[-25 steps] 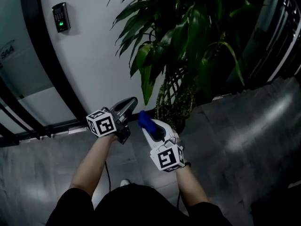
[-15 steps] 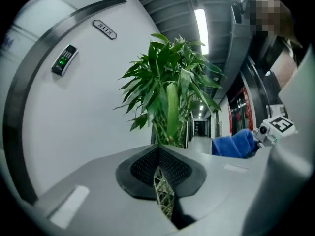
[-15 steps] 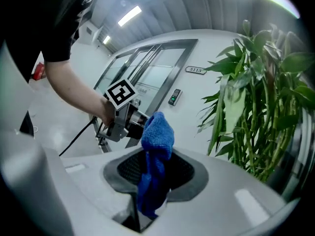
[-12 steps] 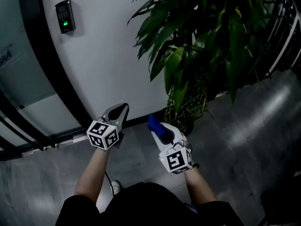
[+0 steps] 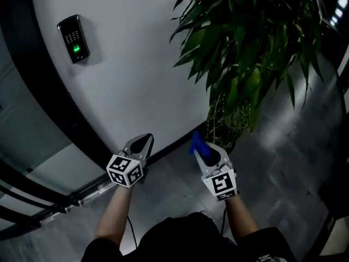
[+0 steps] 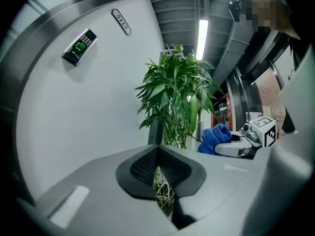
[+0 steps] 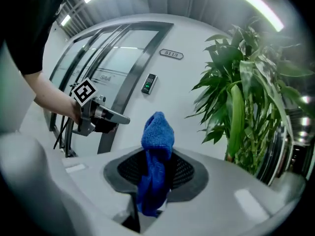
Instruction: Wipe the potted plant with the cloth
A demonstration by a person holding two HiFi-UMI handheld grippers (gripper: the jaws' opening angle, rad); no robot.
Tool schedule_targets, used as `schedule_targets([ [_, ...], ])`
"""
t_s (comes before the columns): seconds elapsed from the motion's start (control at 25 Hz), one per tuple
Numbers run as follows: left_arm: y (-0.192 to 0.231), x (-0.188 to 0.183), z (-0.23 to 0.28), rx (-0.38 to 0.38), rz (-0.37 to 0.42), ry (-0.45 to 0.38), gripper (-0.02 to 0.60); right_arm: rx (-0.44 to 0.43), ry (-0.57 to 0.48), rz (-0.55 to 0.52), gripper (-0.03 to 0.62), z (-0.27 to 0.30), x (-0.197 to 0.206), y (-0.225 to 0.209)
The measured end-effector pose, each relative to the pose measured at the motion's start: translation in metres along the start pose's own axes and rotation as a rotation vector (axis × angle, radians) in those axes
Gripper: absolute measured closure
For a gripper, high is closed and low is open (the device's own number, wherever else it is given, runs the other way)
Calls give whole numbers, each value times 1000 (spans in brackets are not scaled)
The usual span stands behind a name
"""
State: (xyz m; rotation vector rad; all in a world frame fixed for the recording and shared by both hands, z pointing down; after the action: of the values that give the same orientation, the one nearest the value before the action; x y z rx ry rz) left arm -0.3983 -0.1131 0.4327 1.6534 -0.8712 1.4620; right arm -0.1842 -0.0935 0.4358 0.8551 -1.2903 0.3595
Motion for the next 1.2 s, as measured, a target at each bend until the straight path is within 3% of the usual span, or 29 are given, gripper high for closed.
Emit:
schedule_targets([
  [0.16, 13, -6, 41, 87, 0, -13, 575, 53, 54, -7, 487, 16, 11, -12],
  [0.32, 21, -7, 86, 121, -38, -26, 575, 72, 36, -18, 487, 30, 13, -35],
  [0.6, 30, -17, 172, 274, -45, -57, 575, 134, 37, -33, 487, 48, 17, -58],
  [0.88, 3, -11, 263, 569, -137, -38, 575, 382, 147, -85, 487, 38, 18, -71],
  [1.04, -3, -27, 298, 706, -167, -66, 575, 554, 143, -115, 487, 31, -13, -75],
  [1.2, -7, -48, 318, 788, -194, -100, 575, 716, 167, -212, 487, 24, -61, -82],
])
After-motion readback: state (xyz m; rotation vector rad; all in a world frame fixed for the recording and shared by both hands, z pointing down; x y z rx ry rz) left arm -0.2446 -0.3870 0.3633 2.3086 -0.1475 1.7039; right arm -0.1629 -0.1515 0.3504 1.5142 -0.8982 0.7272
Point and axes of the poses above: the fingertips, and each gripper's own axes: z forward along the fingers, y to its left, x out of its underside, the point moved 4 cm from there along -z, backward along the fingers, and after that the axes turned 5 degrees about -y, right-handed, at the moved point
